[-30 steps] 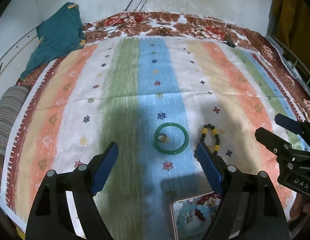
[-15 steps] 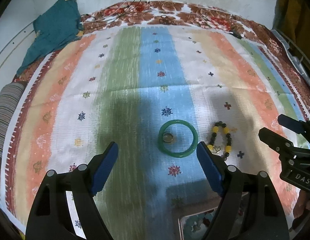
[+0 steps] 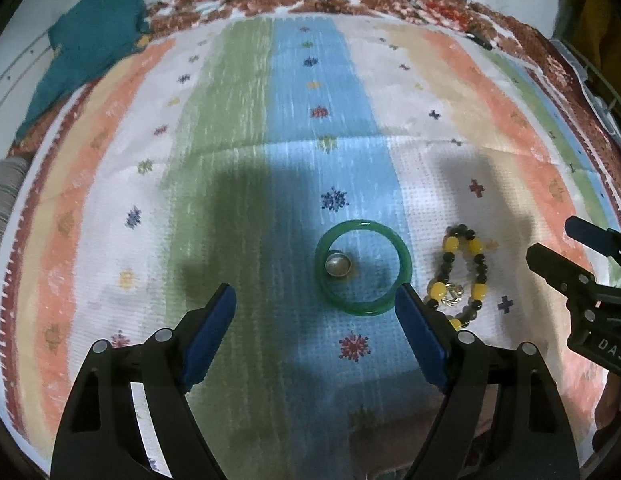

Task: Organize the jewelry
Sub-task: 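Move left gripper to green bangle while right gripper reaches yellow-and-black bead bracelet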

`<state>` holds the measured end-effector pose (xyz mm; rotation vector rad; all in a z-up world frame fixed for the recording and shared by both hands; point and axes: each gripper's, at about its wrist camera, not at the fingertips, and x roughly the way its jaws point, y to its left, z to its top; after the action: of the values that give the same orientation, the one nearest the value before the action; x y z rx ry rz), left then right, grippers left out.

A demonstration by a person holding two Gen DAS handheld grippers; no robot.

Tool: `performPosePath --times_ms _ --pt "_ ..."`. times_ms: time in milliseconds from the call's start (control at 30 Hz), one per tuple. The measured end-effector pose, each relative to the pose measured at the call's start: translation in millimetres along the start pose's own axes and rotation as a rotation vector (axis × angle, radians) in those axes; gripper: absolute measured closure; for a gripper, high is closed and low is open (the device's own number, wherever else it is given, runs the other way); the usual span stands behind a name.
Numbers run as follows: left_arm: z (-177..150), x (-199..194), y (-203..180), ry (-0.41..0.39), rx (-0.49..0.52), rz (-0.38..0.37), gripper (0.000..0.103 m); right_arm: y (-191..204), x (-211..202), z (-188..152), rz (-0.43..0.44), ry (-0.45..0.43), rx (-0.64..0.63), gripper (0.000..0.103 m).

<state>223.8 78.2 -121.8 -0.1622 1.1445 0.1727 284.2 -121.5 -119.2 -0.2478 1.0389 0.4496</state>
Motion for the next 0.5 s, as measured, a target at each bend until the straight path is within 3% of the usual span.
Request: performPosePath --times_ms 500 --pt "4.6 35.0 3.7 0.091 -0.014 -0.036 0.022 1.1 40.3 -0.9 -0.011 0.092 -0.021 0.029"
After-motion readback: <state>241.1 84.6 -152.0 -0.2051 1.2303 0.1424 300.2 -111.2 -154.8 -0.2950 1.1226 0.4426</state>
